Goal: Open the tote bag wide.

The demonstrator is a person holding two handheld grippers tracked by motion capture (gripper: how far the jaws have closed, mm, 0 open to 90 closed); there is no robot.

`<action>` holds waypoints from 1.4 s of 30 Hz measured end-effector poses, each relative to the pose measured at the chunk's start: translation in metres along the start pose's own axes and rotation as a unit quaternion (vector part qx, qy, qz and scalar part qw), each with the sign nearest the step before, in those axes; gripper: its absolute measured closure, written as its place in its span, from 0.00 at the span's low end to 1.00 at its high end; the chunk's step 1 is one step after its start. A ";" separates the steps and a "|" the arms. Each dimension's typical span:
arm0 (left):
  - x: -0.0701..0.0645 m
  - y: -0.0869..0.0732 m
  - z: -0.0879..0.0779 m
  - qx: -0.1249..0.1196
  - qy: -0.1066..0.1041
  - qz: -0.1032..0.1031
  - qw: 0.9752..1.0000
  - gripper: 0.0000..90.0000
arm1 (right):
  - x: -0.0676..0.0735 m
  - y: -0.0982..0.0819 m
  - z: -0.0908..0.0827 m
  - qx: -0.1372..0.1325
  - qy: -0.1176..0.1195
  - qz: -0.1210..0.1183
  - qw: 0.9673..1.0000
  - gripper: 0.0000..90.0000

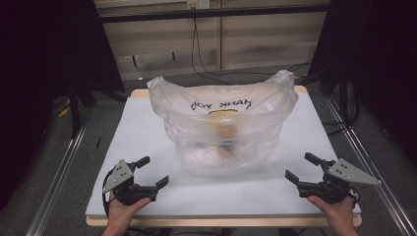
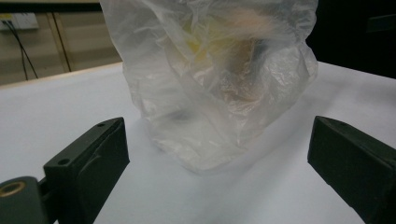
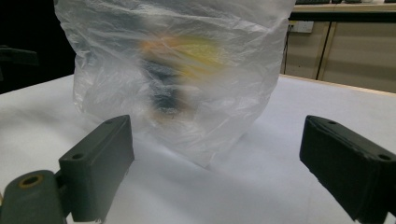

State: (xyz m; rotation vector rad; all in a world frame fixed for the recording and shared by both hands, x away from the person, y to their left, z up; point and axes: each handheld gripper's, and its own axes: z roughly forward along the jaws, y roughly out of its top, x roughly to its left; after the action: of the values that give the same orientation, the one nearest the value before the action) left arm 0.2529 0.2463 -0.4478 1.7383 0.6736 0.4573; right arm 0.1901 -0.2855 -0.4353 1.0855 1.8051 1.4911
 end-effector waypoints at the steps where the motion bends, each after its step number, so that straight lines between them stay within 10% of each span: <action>1: -0.001 0.000 0.000 0.004 -0.003 0.004 1.000 0.07 | 0.000 0.000 0.000 0.001 -0.002 0.000 1.000 0.14; 10: 0.004 -0.003 0.003 0.018 -0.004 -0.018 1.000 0.13 | -0.003 -0.001 0.005 0.011 -0.005 0.001 1.000 0.24; 26: -0.010 0.001 0.006 0.039 -0.086 -0.015 0.995 0.73 | -0.008 0.002 0.005 0.024 0.047 0.014 0.999 0.77; 42: -0.019 0.017 0.014 0.050 -0.124 -0.009 0.991 1.00 | 0.000 0.013 0.015 0.032 0.100 0.014 0.994 1.00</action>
State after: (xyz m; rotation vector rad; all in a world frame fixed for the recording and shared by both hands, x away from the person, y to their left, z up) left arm 0.2511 0.2206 -0.4344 1.8442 0.5401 0.1932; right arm 0.2053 -0.2775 -0.4260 1.0268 1.9928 1.6186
